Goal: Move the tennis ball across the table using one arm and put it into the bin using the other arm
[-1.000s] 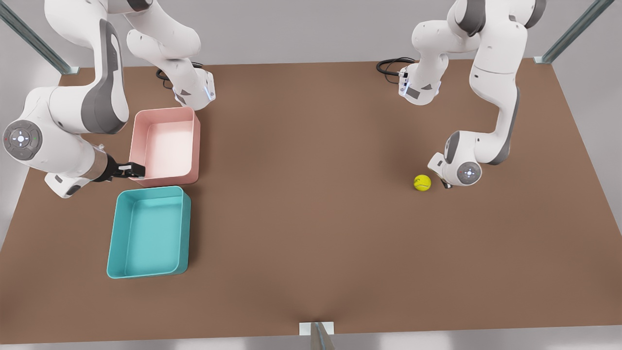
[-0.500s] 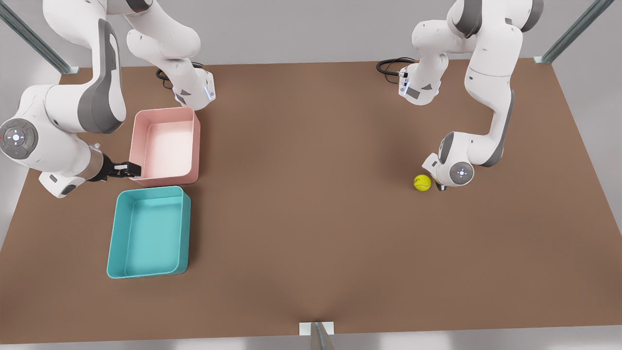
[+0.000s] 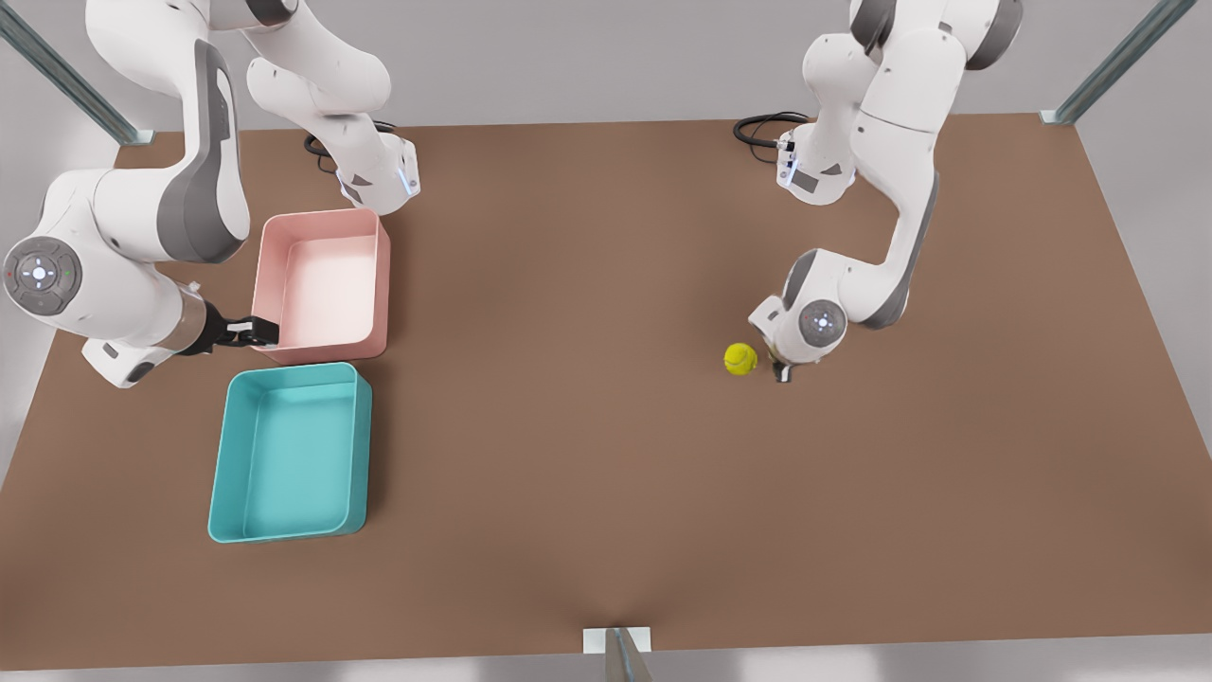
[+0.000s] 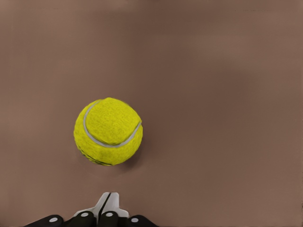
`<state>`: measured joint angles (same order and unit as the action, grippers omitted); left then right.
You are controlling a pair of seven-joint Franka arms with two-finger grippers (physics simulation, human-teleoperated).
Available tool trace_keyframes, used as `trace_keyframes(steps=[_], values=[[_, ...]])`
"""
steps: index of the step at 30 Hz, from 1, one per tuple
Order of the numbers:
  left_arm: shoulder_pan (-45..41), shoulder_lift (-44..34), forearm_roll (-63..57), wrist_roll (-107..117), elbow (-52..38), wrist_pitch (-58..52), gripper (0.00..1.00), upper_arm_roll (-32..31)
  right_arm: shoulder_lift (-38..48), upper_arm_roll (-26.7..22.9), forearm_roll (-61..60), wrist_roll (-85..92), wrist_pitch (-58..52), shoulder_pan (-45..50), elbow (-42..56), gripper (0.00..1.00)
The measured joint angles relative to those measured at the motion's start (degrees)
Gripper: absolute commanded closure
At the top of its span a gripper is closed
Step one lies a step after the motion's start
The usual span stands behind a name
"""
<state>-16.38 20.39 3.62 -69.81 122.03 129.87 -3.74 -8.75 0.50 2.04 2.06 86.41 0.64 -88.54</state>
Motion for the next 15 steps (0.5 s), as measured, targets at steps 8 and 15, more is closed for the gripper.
trace_keyframes(steps=[8,15], values=[[3.2,-4.7,2.1,17.5,-28.2,-22.0,0.00,10.1,-3.9,0.4,-0.9,0.0,-0.1,0.7,0.9,0.00],[5.3,-5.8,0.9,36.7,-44.4,-46.0,0.00,11.1,-21.1,0.6,-0.3,-4.0,13.7,13.3,2.2,0.00]])
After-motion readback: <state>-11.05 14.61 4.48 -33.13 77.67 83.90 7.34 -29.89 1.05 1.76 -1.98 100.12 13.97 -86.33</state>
